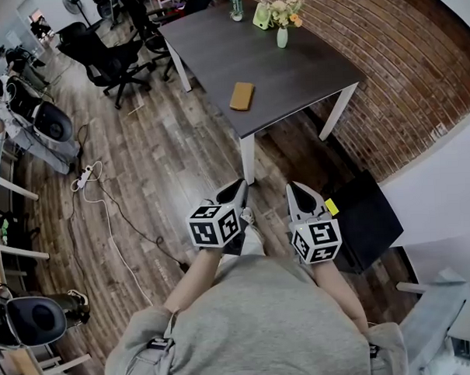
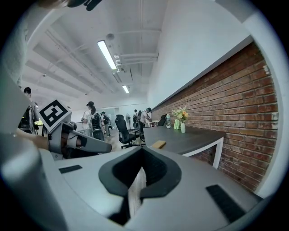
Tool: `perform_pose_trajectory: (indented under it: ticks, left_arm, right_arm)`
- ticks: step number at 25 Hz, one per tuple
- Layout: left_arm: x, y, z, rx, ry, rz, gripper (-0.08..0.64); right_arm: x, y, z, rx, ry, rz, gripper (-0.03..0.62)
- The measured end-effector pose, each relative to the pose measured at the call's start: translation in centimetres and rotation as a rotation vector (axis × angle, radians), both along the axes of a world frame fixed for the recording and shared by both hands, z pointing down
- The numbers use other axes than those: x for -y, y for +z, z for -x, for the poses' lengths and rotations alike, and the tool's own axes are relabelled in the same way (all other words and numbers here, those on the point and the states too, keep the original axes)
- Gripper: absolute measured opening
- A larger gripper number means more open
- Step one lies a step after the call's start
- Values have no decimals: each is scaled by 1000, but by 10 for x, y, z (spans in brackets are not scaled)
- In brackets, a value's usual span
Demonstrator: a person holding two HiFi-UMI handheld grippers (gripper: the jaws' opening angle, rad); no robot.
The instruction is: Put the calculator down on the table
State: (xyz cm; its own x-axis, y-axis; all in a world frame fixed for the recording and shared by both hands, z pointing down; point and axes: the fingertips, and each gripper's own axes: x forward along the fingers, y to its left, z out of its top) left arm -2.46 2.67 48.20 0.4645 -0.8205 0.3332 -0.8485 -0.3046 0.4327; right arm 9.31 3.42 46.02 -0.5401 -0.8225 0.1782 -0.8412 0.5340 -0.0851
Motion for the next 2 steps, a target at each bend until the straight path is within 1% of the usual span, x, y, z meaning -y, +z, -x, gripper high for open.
perform_pose_trajectory:
  ticks: [2]
  left_arm:
    - [2, -2, 2, -3, 2, 0, 29]
  right_arm:
    - [2, -1, 2, 1, 1, 2, 2]
